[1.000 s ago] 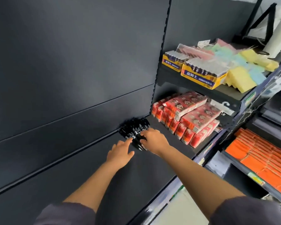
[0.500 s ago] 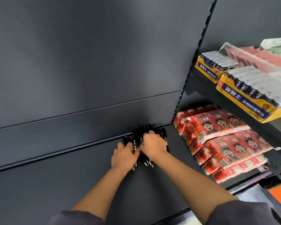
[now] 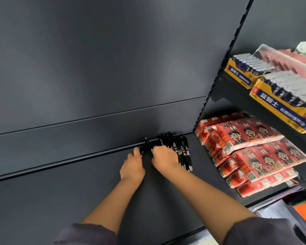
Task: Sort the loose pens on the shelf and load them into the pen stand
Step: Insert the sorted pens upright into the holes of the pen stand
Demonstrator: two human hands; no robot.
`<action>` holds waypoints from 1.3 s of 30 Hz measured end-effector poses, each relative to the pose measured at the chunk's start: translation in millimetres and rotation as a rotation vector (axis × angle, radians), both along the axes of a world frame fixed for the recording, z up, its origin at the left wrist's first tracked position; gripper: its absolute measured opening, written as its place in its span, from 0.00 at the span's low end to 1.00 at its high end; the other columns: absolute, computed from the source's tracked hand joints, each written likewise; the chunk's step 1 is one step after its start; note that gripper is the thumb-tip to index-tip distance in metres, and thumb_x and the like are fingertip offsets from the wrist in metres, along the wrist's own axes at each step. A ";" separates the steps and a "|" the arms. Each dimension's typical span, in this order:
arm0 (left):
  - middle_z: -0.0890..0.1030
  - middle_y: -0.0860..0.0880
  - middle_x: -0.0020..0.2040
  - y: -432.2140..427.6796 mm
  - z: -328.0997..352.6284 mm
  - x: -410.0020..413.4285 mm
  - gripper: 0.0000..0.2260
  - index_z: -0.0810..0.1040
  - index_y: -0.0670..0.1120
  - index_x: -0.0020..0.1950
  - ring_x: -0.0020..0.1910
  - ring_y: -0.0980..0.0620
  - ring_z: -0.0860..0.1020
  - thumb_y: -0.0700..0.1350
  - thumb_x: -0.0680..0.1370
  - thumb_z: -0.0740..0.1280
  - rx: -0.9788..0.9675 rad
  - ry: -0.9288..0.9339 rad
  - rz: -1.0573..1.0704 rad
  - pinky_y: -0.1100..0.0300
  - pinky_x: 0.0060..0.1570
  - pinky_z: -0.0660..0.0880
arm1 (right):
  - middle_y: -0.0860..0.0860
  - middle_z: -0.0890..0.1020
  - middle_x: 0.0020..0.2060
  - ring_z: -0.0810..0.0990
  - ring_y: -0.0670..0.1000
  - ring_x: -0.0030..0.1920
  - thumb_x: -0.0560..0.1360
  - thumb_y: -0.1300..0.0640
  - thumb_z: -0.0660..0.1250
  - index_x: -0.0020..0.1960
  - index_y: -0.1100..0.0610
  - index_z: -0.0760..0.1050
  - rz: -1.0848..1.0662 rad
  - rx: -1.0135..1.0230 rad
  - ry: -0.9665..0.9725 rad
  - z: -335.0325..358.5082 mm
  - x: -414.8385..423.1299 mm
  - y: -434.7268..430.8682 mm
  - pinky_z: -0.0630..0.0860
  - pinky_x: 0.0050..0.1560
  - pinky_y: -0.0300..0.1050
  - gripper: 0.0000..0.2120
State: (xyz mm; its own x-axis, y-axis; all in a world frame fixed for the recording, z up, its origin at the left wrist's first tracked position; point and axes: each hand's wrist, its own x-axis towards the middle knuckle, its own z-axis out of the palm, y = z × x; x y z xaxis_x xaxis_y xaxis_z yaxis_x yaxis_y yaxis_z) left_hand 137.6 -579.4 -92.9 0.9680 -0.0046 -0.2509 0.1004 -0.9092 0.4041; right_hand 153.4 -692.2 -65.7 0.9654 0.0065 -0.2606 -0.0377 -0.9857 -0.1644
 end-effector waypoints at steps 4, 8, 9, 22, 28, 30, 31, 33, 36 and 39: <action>0.73 0.39 0.59 13.6 1.2 3.4 0.16 0.63 0.40 0.64 0.55 0.40 0.76 0.33 0.77 0.55 0.012 0.065 -0.001 0.51 0.47 0.73 | 0.58 0.80 0.54 0.80 0.59 0.55 0.73 0.67 0.64 0.57 0.60 0.76 0.042 -0.126 0.043 -5.4 2.6 16.0 0.72 0.43 0.46 0.14; 0.72 0.40 0.60 26.1 4.8 6.1 0.13 0.64 0.40 0.61 0.56 0.40 0.74 0.35 0.77 0.53 -0.043 0.172 0.043 0.52 0.47 0.71 | 0.60 0.73 0.61 0.77 0.59 0.58 0.75 0.61 0.65 0.64 0.60 0.73 0.005 -0.151 0.099 -11.8 3.3 21.9 0.72 0.45 0.46 0.18; 0.71 0.41 0.61 28.3 5.0 5.2 0.13 0.64 0.41 0.62 0.57 0.41 0.74 0.36 0.78 0.53 -0.038 0.192 0.037 0.52 0.46 0.70 | 0.60 0.72 0.62 0.77 0.59 0.58 0.75 0.60 0.64 0.64 0.60 0.72 0.000 -0.159 0.103 -13.2 2.4 24.0 0.72 0.44 0.46 0.18; 0.73 0.49 0.33 72.2 9.1 -13.4 0.04 0.70 0.45 0.47 0.30 0.54 0.68 0.43 0.81 0.59 -0.708 0.100 0.153 0.60 0.31 0.64 | 0.52 0.75 0.34 0.75 0.55 0.40 0.77 0.50 0.63 0.37 0.55 0.67 -0.165 0.429 0.015 21.5 -18.7 36.1 0.69 0.40 0.45 0.14; 0.72 0.51 0.37 82.8 49.9 -41.8 0.06 0.72 0.45 0.50 0.33 0.55 0.66 0.43 0.82 0.57 -1.133 0.090 0.333 0.62 0.31 0.64 | 0.50 0.70 0.31 0.69 0.46 0.30 0.77 0.55 0.65 0.39 0.55 0.70 -0.170 0.882 0.140 41.0 -44.1 74.1 0.63 0.25 0.37 0.10; 0.75 0.50 0.39 92.2 61.6 -58.5 0.05 0.72 0.46 0.50 0.33 0.55 0.69 0.43 0.82 0.57 -1.195 0.068 0.401 0.62 0.31 0.64 | 0.49 0.70 0.30 0.69 0.45 0.29 0.77 0.55 0.65 0.37 0.54 0.69 -0.129 0.917 0.165 47.0 -54.3 87.7 0.64 0.26 0.37 0.11; 0.76 0.49 0.39 96.7 65.4 -65.6 0.06 0.72 0.46 0.50 0.34 0.54 0.71 0.43 0.82 0.57 -1.223 0.073 0.427 0.62 0.32 0.65 | 0.49 0.70 0.29 0.69 0.45 0.28 0.77 0.55 0.65 0.36 0.54 0.68 -0.110 0.923 0.167 49.2 -58.8 93.1 0.65 0.26 0.37 0.12; 0.78 0.47 0.40 108.7 71.6 -87.6 0.08 0.74 0.44 0.52 0.35 0.51 0.74 0.44 0.82 0.56 -1.281 0.095 0.448 0.61 0.32 0.68 | 0.49 0.72 0.28 0.71 0.44 0.27 0.76 0.56 0.67 0.34 0.54 0.69 -0.053 0.893 0.151 53.4 -75.0 104.7 0.68 0.24 0.35 0.13; 0.77 0.46 0.38 126.6 72.9 -124.5 0.09 0.75 0.42 0.52 0.35 0.50 0.75 0.44 0.82 0.57 -1.287 0.086 0.475 0.61 0.31 0.68 | 0.49 0.74 0.26 0.72 0.43 0.24 0.74 0.57 0.70 0.32 0.55 0.69 0.045 0.846 0.130 56.1 -104.2 122.8 0.71 0.23 0.33 0.15; 0.76 0.47 0.37 148.0 70.1 -168.1 0.08 0.75 0.44 0.47 0.34 0.51 0.72 0.43 0.81 0.58 -1.228 0.000 0.565 0.60 0.30 0.64 | 0.50 0.74 0.27 0.73 0.43 0.24 0.73 0.59 0.71 0.33 0.56 0.69 0.185 0.805 0.158 55.7 -137.0 147.1 0.72 0.23 0.33 0.14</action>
